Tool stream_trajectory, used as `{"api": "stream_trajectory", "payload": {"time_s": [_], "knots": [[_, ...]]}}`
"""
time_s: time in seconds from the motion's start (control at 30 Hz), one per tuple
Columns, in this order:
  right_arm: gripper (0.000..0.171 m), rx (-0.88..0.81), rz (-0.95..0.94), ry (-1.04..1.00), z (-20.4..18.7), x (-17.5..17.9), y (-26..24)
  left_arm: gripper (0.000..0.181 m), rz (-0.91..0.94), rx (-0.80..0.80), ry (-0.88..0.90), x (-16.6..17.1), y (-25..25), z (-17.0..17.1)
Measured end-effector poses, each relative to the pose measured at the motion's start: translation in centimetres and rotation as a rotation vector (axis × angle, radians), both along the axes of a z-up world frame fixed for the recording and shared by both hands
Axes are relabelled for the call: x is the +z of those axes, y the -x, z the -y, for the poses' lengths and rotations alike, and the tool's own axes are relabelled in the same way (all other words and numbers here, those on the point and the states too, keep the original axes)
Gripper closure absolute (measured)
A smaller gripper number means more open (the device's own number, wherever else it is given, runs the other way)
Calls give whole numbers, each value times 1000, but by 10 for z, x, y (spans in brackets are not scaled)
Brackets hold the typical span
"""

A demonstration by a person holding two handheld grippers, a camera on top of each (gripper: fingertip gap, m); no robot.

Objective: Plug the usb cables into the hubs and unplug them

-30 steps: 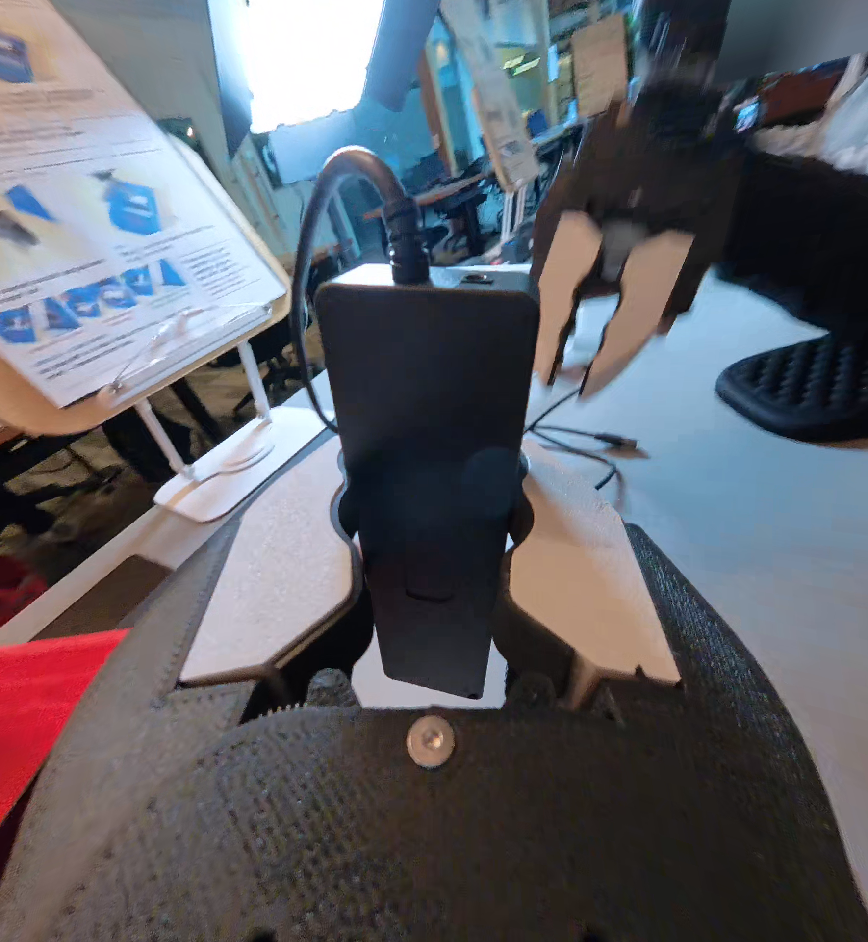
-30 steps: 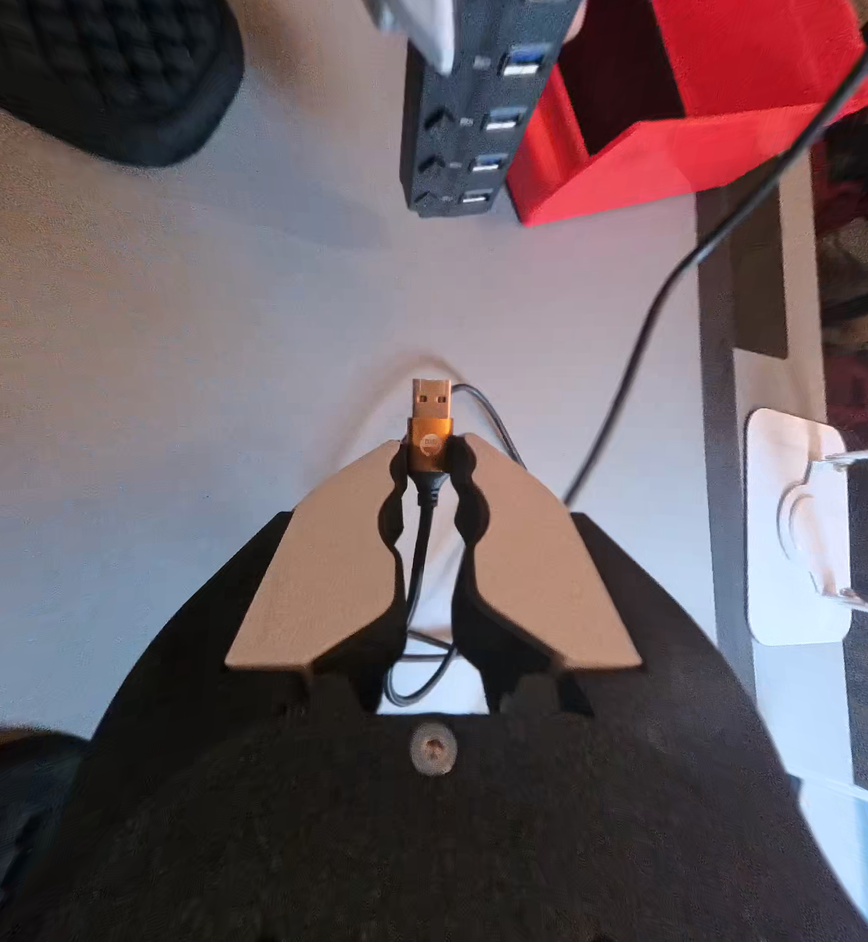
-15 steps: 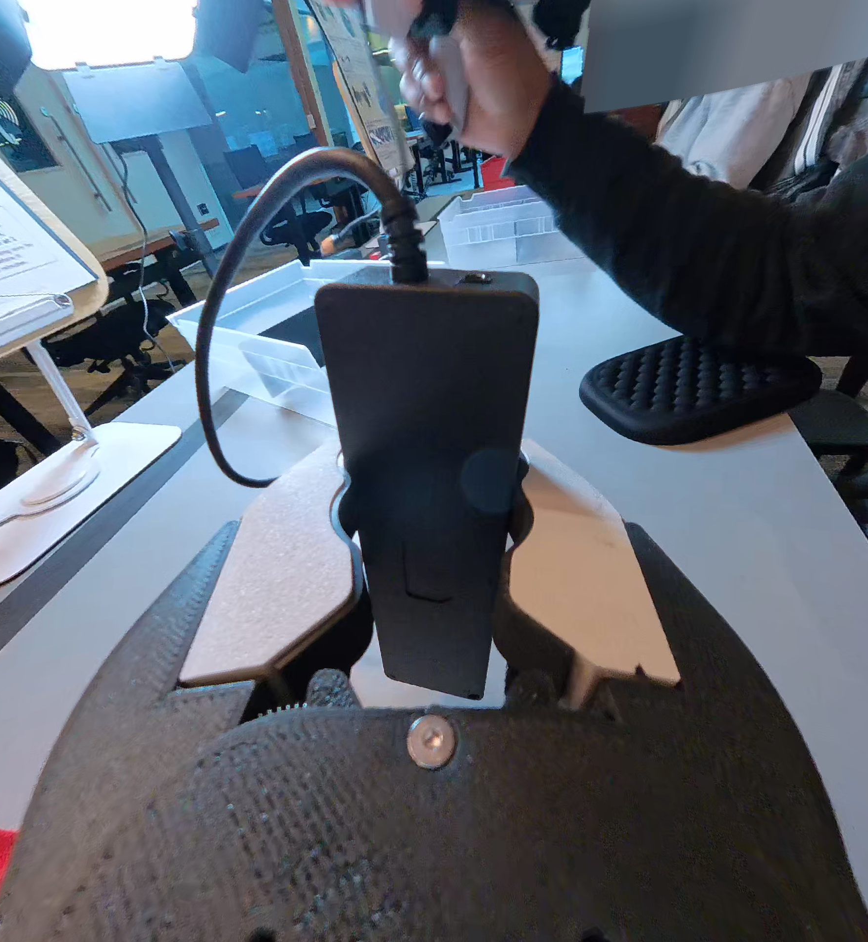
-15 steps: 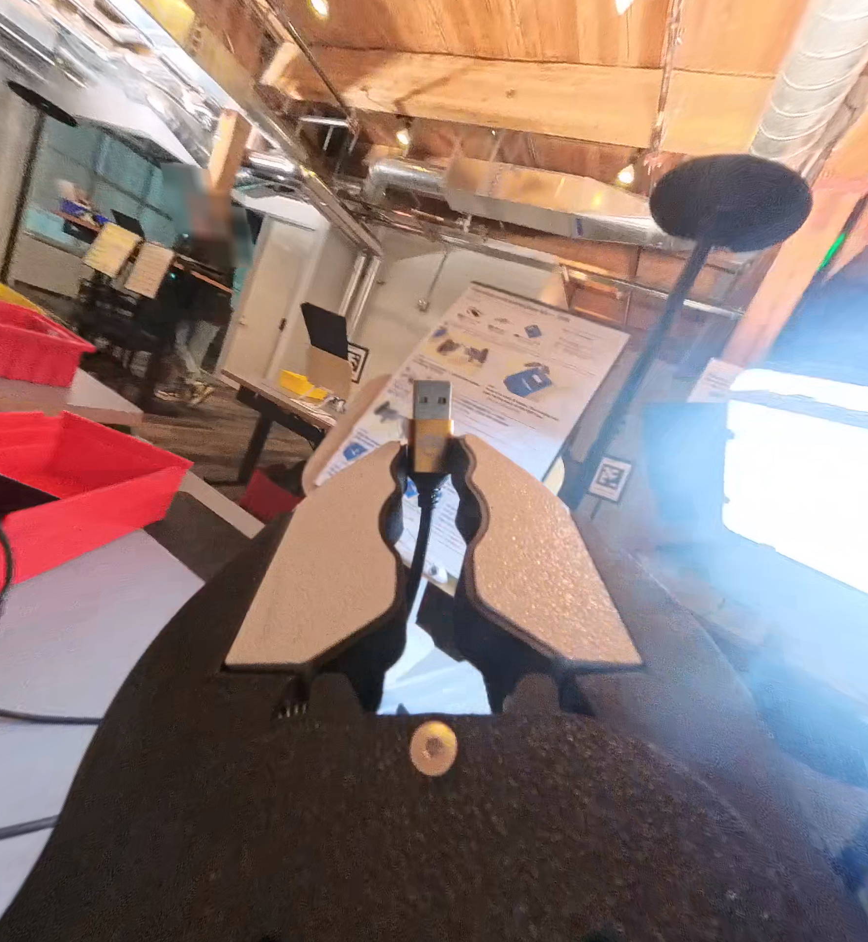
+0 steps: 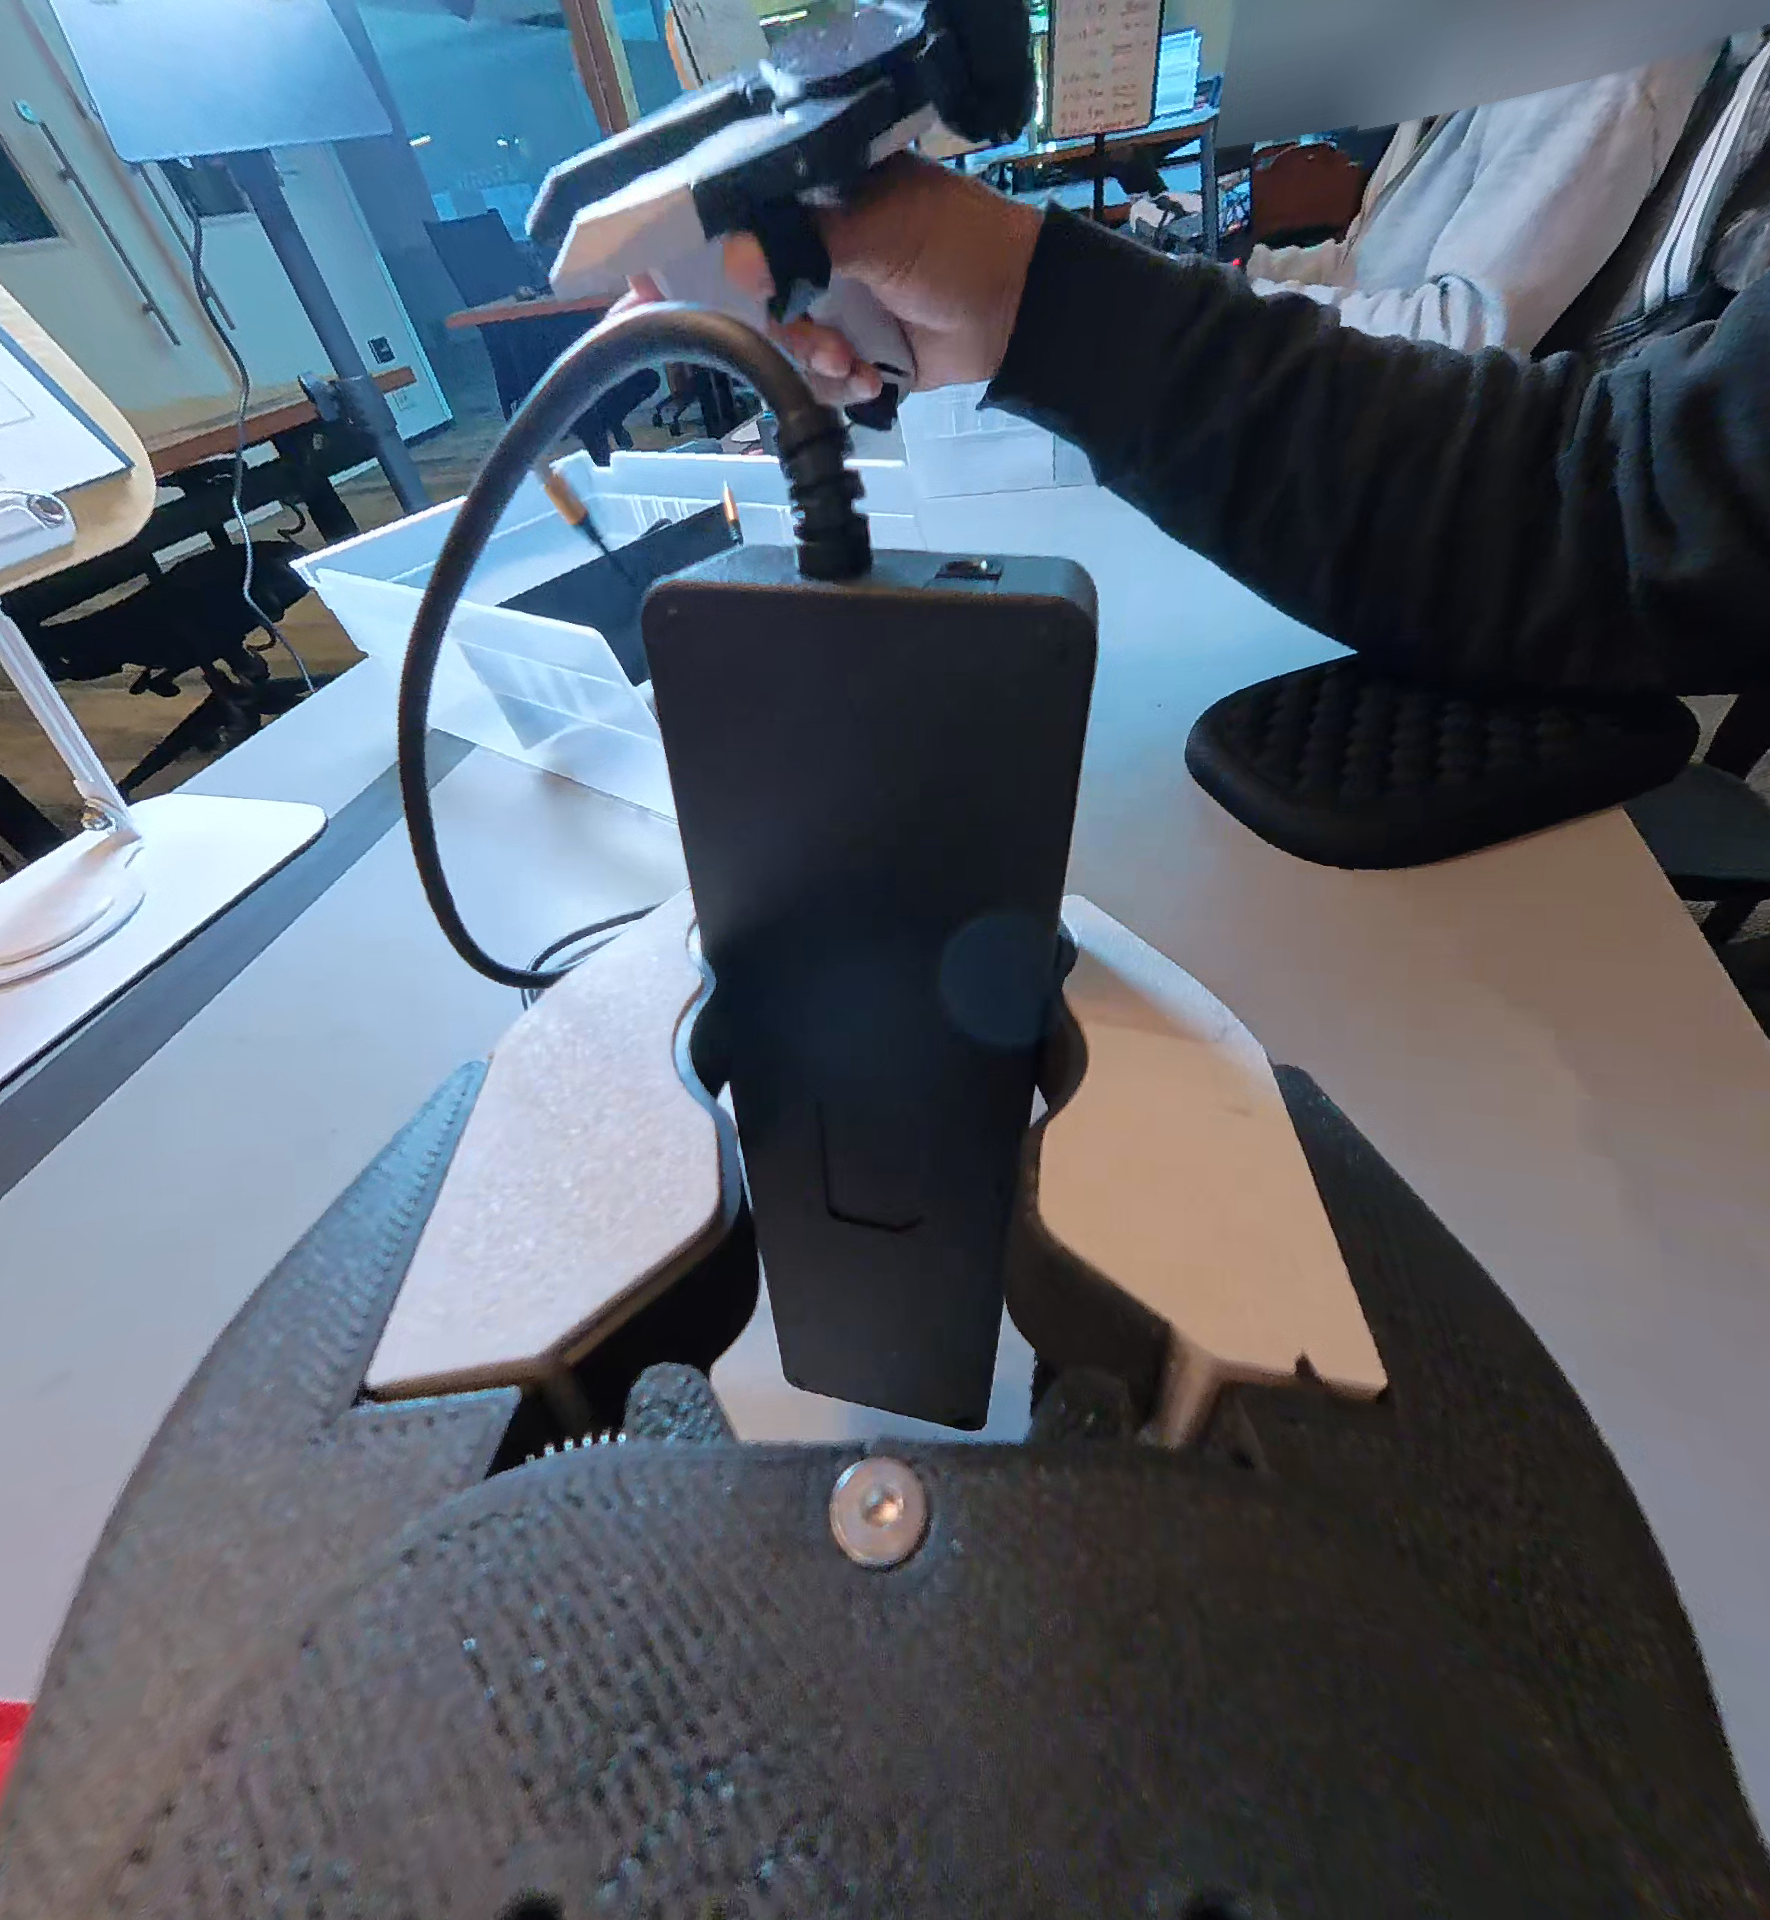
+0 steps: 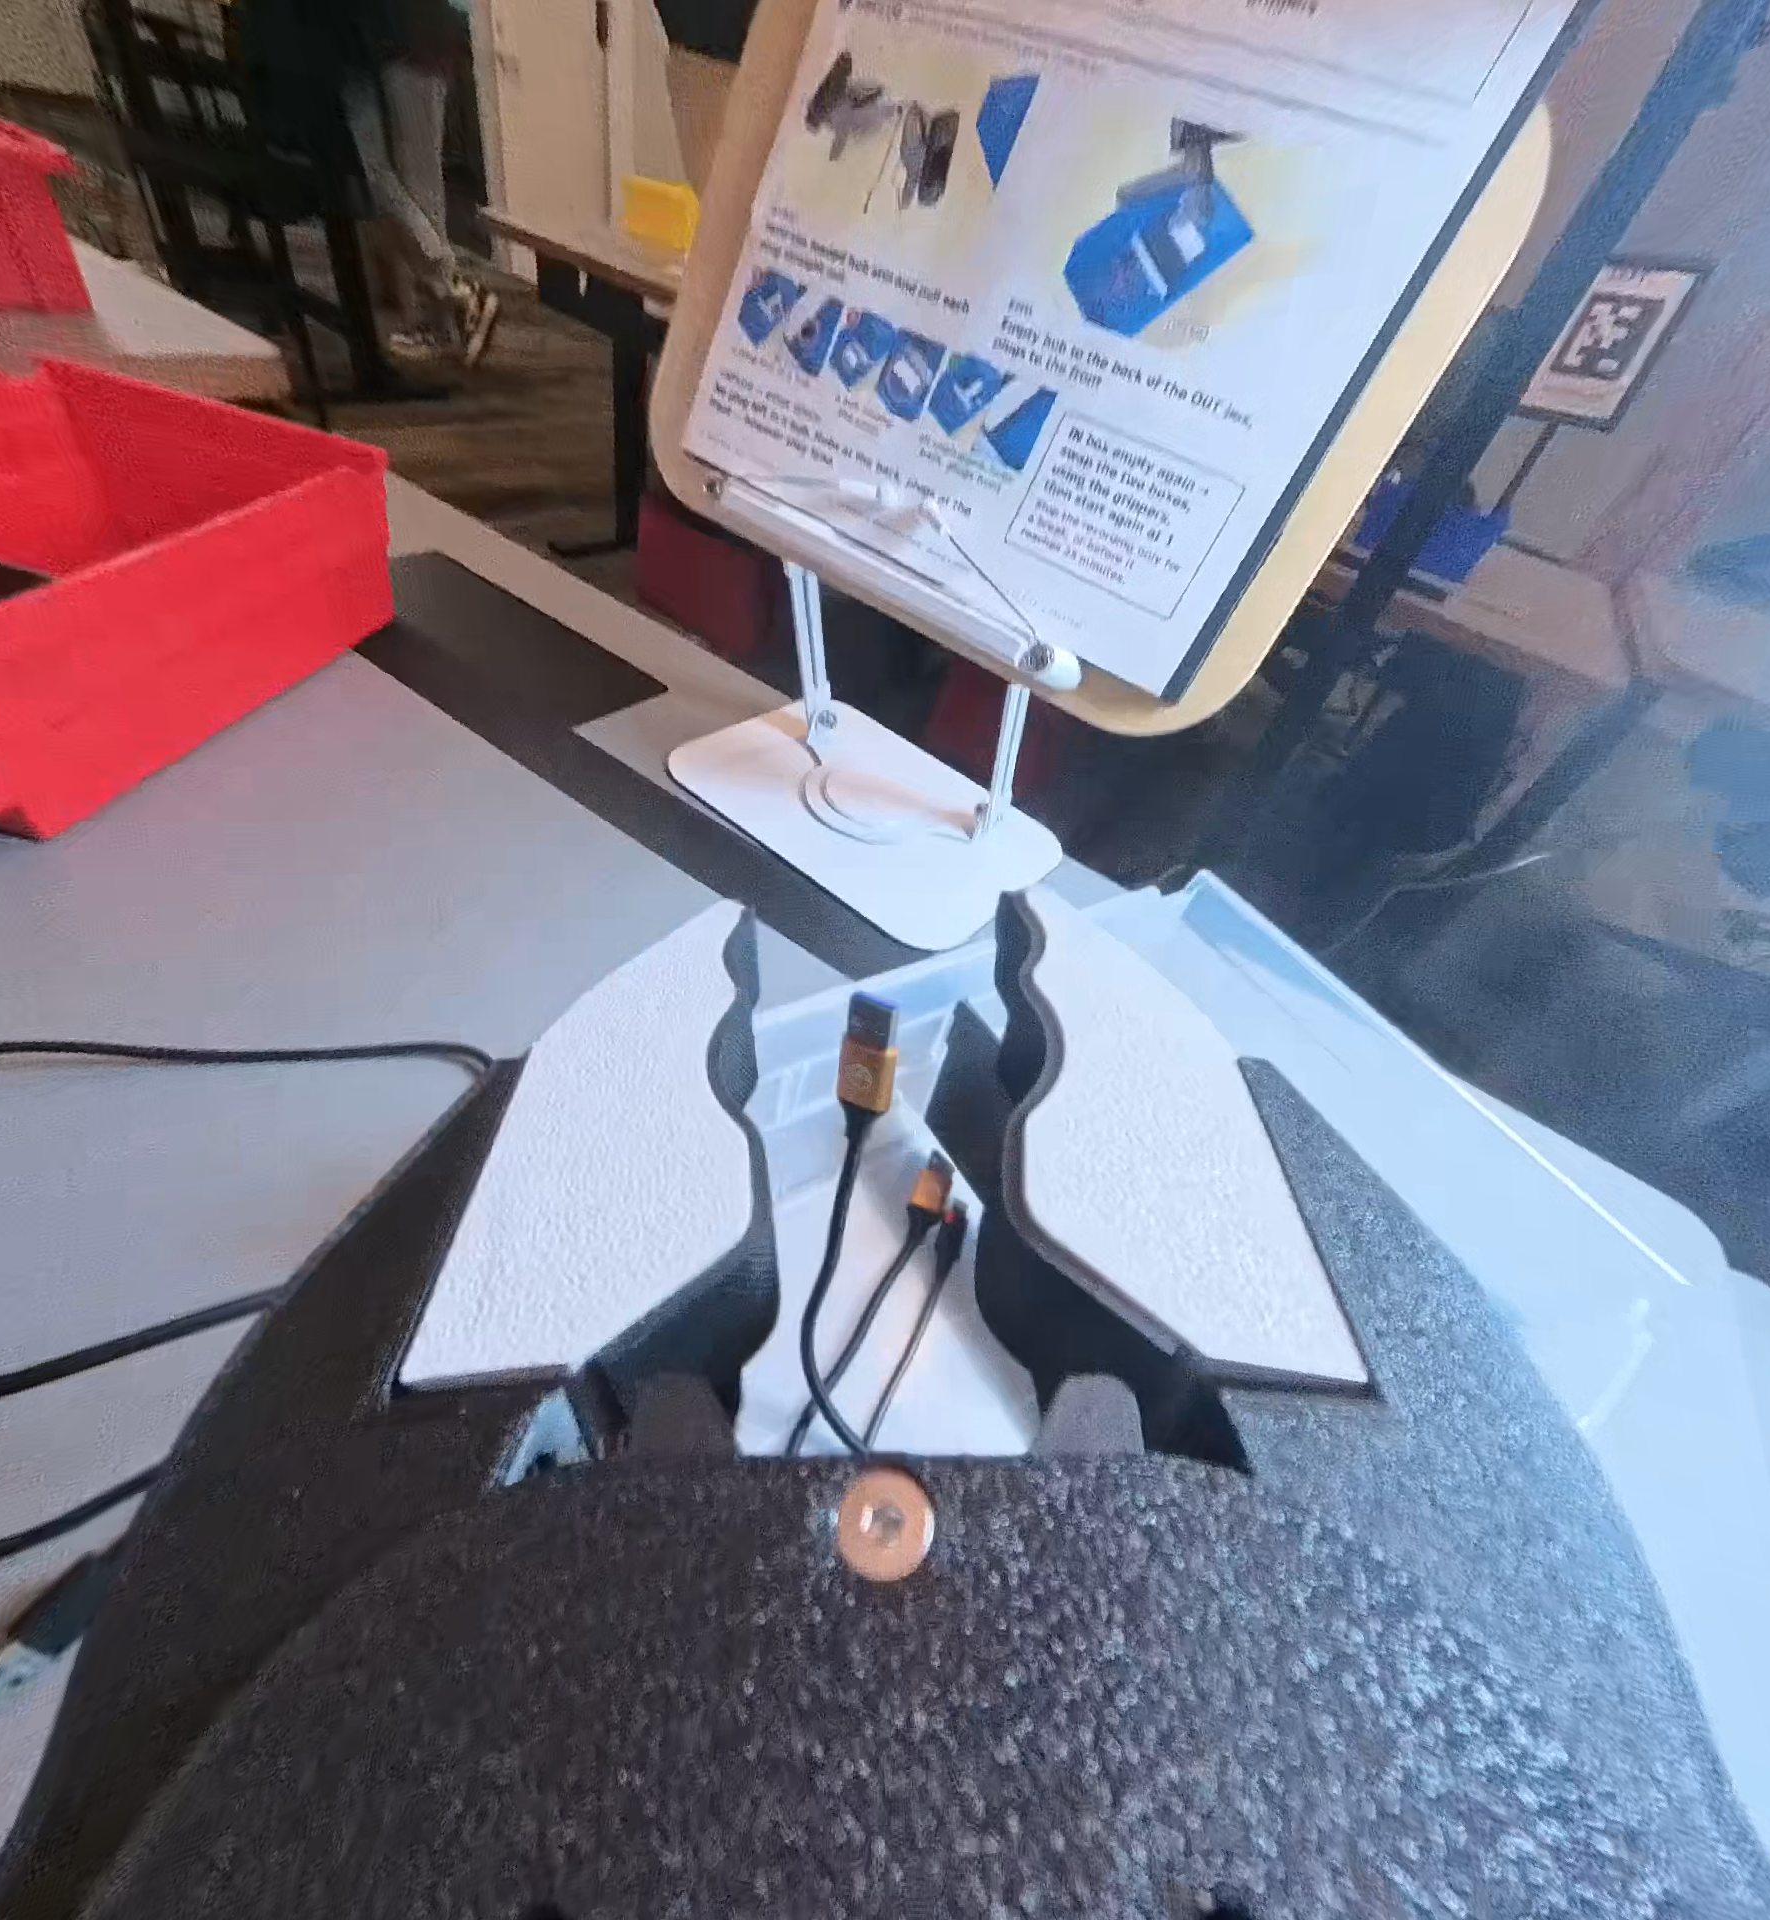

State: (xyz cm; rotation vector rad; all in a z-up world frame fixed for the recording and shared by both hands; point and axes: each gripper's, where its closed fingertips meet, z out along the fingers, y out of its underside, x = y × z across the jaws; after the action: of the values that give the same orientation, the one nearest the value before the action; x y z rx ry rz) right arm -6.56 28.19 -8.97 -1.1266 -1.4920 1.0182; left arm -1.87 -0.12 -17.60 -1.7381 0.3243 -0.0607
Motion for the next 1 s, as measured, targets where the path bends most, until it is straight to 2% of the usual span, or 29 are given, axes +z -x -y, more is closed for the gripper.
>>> {"api": "stream_trajectory", "payload": {"time_s": [0.1,0.2,0.33,0.43,0.53,0.63,0.77,0.9,1.0], "knots": [[127,66,-83,1,27,30,-10,123,14,-4,-14,4,-1,0],[128,255,-64,-63,87,41,-20,123,19,-4,-15,4,-1,1],[121,597,123,-301,189,6,-44,123,9,-10,-9,3,-3,0],[114,650,247,-451,220,-34,-40,124,24,-74,-48,10,-14,4],[107,687,441,-360,219,-80,-31,123,30,-112,-110,27,-21,11],[100,707,695,-352,204,-124,-43,123,-3,-33,-151,41,-7,17],[97,660,781,-438,193,-136,-50,123,9,90,-161,44,23,23],[90,446,875,-570,155,-143,-48,123,15,218,-100,30,50,22],[92,366,988,-584,135,-160,-54,123,19,271,-58,22,58,19]]}}
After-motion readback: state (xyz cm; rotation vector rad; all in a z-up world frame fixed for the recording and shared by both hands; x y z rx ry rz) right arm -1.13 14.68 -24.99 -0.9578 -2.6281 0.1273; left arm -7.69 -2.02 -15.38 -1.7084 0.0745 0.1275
